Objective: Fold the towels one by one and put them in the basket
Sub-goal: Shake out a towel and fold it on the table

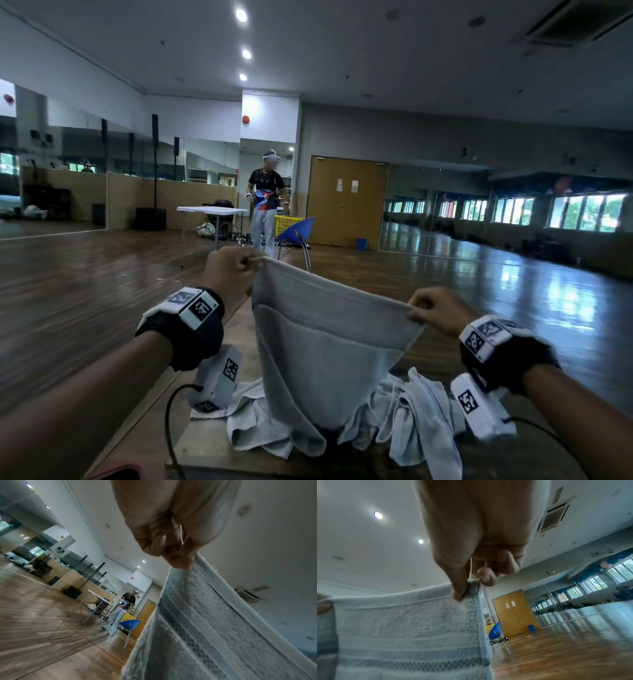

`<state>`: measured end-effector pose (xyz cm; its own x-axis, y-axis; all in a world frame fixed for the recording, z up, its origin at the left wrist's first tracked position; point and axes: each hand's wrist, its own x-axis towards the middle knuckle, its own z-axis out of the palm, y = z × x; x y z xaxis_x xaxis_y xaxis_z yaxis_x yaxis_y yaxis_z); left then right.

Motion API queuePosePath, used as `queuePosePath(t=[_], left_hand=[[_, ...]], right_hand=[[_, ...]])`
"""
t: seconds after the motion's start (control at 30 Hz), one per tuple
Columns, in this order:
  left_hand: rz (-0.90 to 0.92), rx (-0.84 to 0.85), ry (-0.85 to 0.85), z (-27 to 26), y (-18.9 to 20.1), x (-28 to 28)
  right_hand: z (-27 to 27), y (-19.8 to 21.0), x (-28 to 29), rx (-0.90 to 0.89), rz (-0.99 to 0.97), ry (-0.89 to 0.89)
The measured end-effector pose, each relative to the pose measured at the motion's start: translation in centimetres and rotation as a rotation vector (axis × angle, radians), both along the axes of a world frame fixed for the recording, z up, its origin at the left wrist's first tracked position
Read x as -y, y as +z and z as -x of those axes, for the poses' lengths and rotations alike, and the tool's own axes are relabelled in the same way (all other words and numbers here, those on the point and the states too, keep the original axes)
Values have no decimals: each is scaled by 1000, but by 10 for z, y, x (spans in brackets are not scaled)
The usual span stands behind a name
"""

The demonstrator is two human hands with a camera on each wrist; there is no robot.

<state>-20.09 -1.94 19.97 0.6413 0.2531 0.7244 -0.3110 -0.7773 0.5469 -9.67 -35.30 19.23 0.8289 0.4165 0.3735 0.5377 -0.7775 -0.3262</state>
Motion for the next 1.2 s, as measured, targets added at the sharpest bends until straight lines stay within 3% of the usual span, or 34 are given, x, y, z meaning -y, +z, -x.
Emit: queuePosePath(t=[0.1,0.4,0.6,0.73,0.9,1.2], left_hand=[[26,46,23,8,17,-5],[-128,353,101,42,94,0],[-188,399,123,34,136,-5],[-215,328,126,9,151,-13],[-254,228,141,-31,130,-22],[-215,135,138,-100,36,-36]], right_hand=[[11,30,-1,92,-162,-16],[49,118,13,326,-562,13],[46,163,16,412,-595,36],[21,171,12,403,-562,32],[-21,147,3,348,-513,-24],[-87,64,-19,123,-347,-88]])
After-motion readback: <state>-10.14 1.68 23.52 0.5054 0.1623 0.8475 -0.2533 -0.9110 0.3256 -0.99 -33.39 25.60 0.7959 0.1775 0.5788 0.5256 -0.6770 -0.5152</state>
